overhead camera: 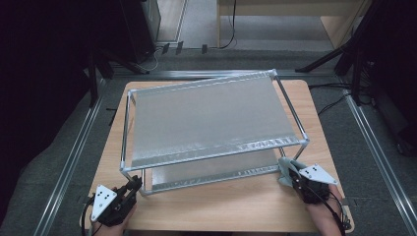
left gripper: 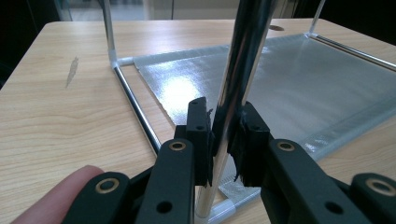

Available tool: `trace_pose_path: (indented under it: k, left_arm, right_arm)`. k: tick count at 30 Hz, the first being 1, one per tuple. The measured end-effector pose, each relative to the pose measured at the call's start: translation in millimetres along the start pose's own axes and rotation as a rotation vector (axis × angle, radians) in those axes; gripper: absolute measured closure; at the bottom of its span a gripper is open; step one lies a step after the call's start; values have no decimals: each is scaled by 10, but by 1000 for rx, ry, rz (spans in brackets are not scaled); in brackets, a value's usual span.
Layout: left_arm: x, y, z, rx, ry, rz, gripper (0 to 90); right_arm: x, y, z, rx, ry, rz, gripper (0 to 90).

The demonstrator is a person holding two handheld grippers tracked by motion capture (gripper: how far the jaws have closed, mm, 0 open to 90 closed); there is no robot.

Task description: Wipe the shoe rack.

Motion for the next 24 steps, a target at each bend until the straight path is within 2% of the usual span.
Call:
trace_pose_path:
  k: [2,5,8,10,12,15,16,19,20,22,24]
  left_arm:
    - [0,4,1,0,0,-1,790]
    - [0,6,1,3,-1,1,789]
    - [1,4,0,4,0,6,788]
    - [0,4,0,5,-1,6,787]
    - [0,4,1,5,-1,7,788]
    - [-1,11,0,8,-2,6,790]
    - [-1,16,0,8,-2,2,791]
    - [-1,31,-1,7,-2,-4,793]
    - [-1,31,-1,7,-3,-3,792]
    - [-1,29,-2,9,-3,-3,792]
    - [0,29,-3,9,-1,-5,792]
  right_arm:
    - [-61,-2,71,10,39,-3,811]
    - [-212,-28,249,31,143,-1,818]
    - [-377,-96,446,75,250,23,821]
    - [-435,-115,525,87,298,10,822]
    - [-450,-113,547,91,315,5,823]
    - [-349,-69,417,71,248,-5,819]
    - [-266,-31,317,48,194,-20,817]
    - [-72,35,107,29,74,-61,815]
    - [1,55,27,22,19,-63,812]
    - [89,85,-60,14,-37,-73,813]
    - [98,112,-59,13,-38,-83,810]
Point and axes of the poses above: each handheld gripper's, and its own axes: z roughly backward along the jaws, x roughly out of its underside, y roughly to its right, the point moved 2 cm from there along -z, roughly forward along the jaws, and after that the axes turned 5 degrees about -x, right-handed, at the moved point
